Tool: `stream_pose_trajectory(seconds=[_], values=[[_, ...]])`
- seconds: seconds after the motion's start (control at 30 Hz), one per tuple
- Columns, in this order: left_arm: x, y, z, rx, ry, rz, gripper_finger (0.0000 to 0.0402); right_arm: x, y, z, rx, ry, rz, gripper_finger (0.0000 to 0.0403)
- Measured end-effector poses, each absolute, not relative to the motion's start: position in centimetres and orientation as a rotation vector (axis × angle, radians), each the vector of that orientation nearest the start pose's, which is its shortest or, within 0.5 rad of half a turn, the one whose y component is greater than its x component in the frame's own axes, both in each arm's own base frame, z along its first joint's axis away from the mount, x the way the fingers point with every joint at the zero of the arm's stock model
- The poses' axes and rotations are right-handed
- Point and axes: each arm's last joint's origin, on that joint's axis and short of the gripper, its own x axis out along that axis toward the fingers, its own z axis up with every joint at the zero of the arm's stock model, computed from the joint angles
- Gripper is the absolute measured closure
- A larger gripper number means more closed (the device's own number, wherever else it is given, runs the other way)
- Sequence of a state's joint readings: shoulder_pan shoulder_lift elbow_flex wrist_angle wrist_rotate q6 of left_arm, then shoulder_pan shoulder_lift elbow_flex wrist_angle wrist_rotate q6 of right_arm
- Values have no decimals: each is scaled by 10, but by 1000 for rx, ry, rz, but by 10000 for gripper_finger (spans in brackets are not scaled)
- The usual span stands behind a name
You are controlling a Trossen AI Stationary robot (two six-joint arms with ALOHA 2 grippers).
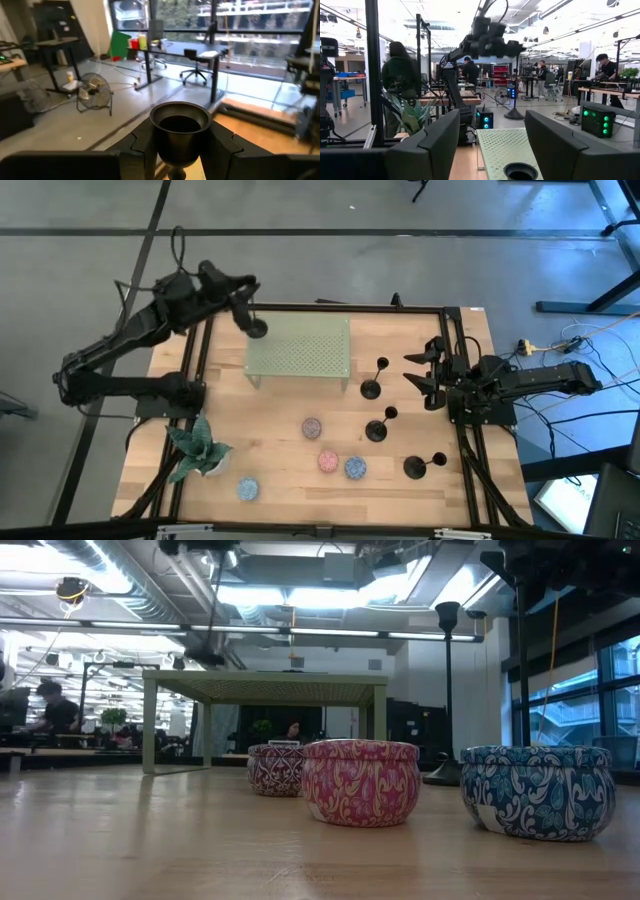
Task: Pick & Place candle stick holders
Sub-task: Put the black candle holder on the shelf
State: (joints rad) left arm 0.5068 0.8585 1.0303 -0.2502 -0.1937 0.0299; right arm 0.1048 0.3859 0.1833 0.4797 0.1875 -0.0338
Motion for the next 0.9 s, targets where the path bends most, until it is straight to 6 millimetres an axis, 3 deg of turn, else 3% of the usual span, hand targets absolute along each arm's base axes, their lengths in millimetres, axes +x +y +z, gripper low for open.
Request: stream_pose_trajectory(seconds=[0.1, 0.2, 0.37, 0.9], values=[[150, 89, 379, 72, 29, 682, 292, 120, 7, 239, 7, -273, -87, 174], [151, 91, 373, 129, -59, 660, 292, 120, 7, 239, 8, -273, -87, 174], [154, 103, 355, 64, -4, 657, 292, 120, 7, 239, 8, -275, -87, 174], [158, 118, 347, 10, 24, 682, 289, 120, 7, 239, -40, -272, -97, 174]])
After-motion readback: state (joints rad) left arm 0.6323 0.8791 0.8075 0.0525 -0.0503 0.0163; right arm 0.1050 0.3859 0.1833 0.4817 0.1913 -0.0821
